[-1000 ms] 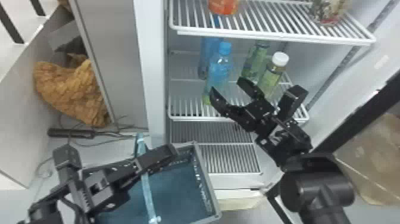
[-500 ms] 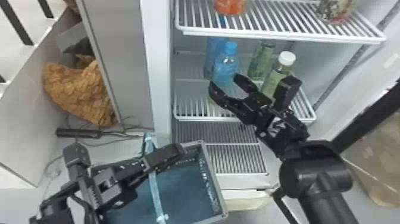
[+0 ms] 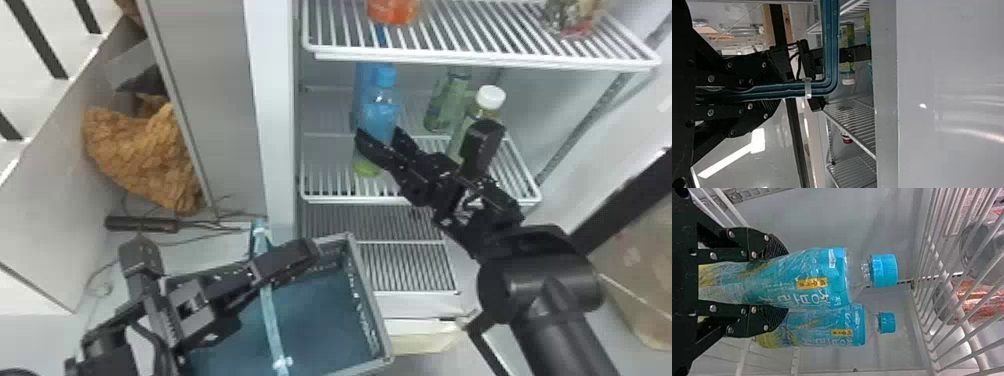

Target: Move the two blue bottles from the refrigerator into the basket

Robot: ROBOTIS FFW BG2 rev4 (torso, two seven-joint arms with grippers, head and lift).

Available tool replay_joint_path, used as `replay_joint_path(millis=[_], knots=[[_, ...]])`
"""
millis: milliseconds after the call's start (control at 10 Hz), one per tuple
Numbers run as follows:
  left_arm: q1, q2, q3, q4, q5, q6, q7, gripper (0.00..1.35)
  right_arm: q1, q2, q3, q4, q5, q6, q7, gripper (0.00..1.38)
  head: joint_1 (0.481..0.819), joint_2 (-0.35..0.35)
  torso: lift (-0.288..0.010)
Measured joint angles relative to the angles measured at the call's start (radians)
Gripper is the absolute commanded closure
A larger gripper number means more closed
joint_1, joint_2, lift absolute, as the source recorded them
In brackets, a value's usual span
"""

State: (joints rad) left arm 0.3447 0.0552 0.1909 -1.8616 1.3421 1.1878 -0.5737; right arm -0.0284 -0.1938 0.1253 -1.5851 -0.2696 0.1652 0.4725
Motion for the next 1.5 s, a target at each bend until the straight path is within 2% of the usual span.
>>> replay_joint_path(millis=[300,800,1200,1500], knots=[[-0.001,0.001,-0.001,0.0,0.0,0.0,0.0,1.2,0.039,-0.002,-0.018,-0.051,0.001,0.007,0.001,1.28,0.695,-0.104,-0.22],[-0.001,0.001,-0.002,0.003,0.0,0.0,0.0,1.2,0.232,-0.006,-0.111,-0.346,0.015,0.118,0.004,1.28,0.695,-0.139,-0.22],[-0.003,0.002,-0.006,0.01,0.0,0.0,0.0,1.2,0.388,-0.015,-0.133,-0.562,-0.029,0.24,0.044,1.28,0.695,-0.125,-0.22],[-0.003,0.005,-0.014,0.014,0.0,0.0,0.0,1.2,0.406,-0.021,-0.118,-0.598,-0.091,0.354,0.096,1.28,0.695,-0.095,-0.22]])
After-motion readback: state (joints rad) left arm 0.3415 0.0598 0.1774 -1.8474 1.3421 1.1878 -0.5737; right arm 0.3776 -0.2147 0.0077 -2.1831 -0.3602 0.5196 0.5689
